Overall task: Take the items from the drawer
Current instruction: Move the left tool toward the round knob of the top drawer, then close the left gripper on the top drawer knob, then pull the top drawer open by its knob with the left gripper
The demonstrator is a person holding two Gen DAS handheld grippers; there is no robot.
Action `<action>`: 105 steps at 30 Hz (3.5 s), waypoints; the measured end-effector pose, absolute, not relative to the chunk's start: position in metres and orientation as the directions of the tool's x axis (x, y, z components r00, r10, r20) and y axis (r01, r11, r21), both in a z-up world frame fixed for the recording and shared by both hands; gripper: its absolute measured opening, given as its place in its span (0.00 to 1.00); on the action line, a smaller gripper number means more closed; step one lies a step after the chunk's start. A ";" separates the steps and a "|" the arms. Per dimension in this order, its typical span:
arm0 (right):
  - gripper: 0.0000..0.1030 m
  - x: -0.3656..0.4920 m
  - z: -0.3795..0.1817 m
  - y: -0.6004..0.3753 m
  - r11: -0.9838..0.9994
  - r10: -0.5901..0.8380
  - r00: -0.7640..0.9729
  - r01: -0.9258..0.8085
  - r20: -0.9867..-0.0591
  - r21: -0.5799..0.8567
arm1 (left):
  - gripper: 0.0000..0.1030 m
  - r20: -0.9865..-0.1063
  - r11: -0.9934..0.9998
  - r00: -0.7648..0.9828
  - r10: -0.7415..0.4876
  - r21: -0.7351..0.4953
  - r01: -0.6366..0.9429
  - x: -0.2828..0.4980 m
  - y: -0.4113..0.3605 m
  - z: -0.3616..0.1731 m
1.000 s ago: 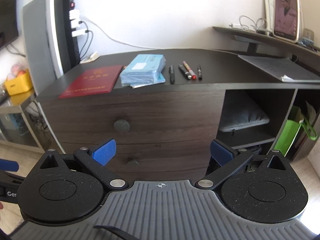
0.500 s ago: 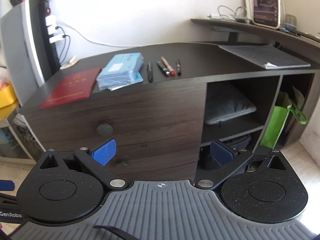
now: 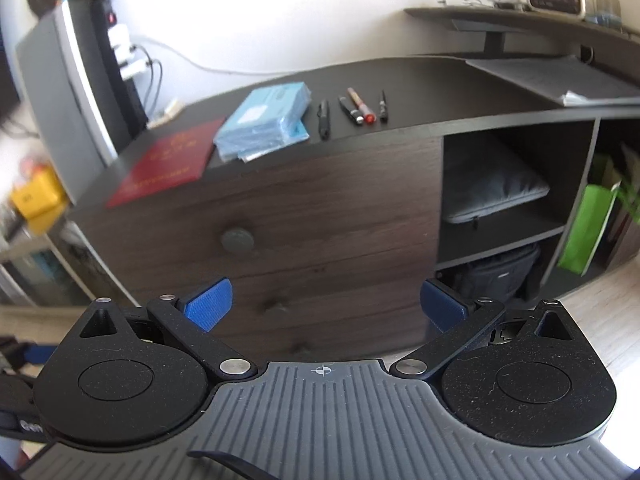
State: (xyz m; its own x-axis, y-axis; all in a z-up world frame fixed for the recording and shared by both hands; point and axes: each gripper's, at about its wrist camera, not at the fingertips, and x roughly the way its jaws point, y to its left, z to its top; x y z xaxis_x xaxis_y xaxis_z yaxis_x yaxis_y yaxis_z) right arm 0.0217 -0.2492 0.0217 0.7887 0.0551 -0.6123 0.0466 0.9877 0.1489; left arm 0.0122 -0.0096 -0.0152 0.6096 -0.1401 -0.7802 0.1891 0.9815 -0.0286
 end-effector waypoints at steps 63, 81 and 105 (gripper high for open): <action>0.91 0.273 -0.053 -0.351 0.979 0.093 0.648 -0.196 -0.756 -0.047 | 0.40 -0.798 0.990 0.589 -0.129 -0.065 0.129 0.233 -0.062 -0.089; 0.89 0.268 -0.056 -0.343 0.968 0.076 0.595 -0.237 -0.800 -0.084 | 0.40 -0.817 0.963 0.572 -0.073 0.093 0.255 0.239 -0.117 -0.092; 0.97 0.086 0.023 -0.331 1.000 0.018 0.616 -0.011 -0.787 0.014 | 0.86 -0.808 0.941 0.539 -0.239 -0.055 0.335 0.066 -0.088 -0.034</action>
State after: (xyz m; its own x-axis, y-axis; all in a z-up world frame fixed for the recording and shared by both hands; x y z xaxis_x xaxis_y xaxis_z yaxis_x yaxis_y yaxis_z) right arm 0.0859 -0.3315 0.0227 0.6161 0.0179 -0.7875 -0.0112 0.9998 0.0140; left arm 0.0659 -0.0876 -0.0342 0.5390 -0.2388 -0.8077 0.3348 0.9407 -0.0547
